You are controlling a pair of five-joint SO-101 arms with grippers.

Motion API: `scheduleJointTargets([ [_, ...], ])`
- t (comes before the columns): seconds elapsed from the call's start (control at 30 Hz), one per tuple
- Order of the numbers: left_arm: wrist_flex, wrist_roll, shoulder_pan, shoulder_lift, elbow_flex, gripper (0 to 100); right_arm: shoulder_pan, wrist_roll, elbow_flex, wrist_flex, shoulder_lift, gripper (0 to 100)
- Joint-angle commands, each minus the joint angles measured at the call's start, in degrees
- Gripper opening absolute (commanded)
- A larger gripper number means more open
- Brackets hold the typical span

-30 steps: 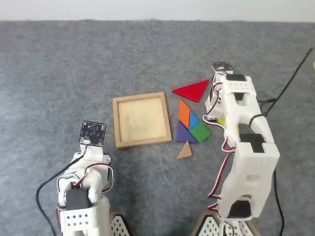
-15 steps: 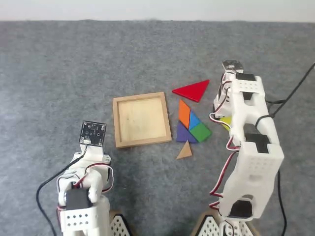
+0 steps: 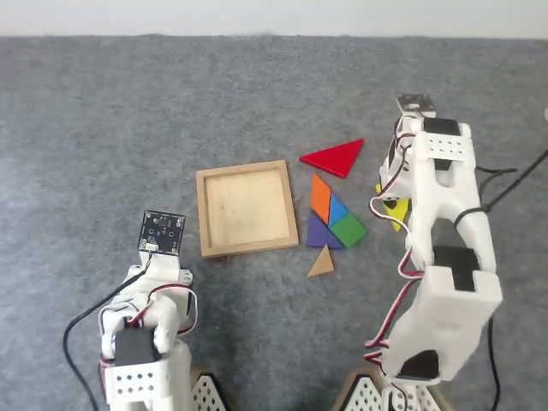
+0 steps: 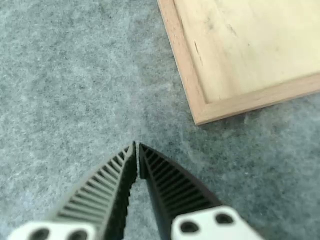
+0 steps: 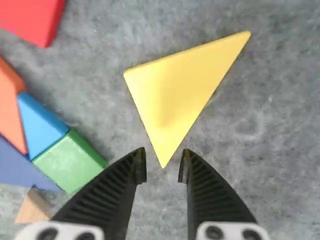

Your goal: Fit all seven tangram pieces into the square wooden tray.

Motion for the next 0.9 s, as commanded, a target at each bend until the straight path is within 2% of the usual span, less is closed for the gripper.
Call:
scheduleJointTargets([
  [0.0, 0.26, -0.26, -0.26, -0.79, -0.66, 1, 0.04, 0.09, -0.97, 1.01, -4.70, 10.4],
  [0.1, 0.26, -0.26, -0.26, -0.79, -0.66, 1, -0.40, -0.79, -1.05, 0.22, -4.53, 11.7],
  [0.23, 0.26, -0.26, -0.26, -0.79, -0.66, 1, -2.77, -14.86, -0.97, -1.27, -4.44, 22.3],
  [0.3, 0.26, -0.26, -0.26, -0.79, -0.66, 1, -4.18, -19.16, -0.97, -2.68, -4.26, 28.5],
  [0.4, 0.26, -0.26, -0.26, -0.79, -0.66, 1, -6.20, -19.96, -1.05, -7.08, -2.24, 33.9],
  [0.6, 0.26, -0.26, -0.26, -0.79, -0.66, 1, -5.85, -21.19, -1.41, -14.81, 5.49, 34.6],
  [0.73, 0.26, -0.26, -0.26, -0.79, -0.66, 1, -4.97, -25.14, -2.20, -15.96, 7.87, 34.6],
  [0.87, 0.26, -0.26, -0.26, -0.79, -0.66, 1, -4.97, -25.58, -3.52, -15.69, 9.36, 34.4],
])
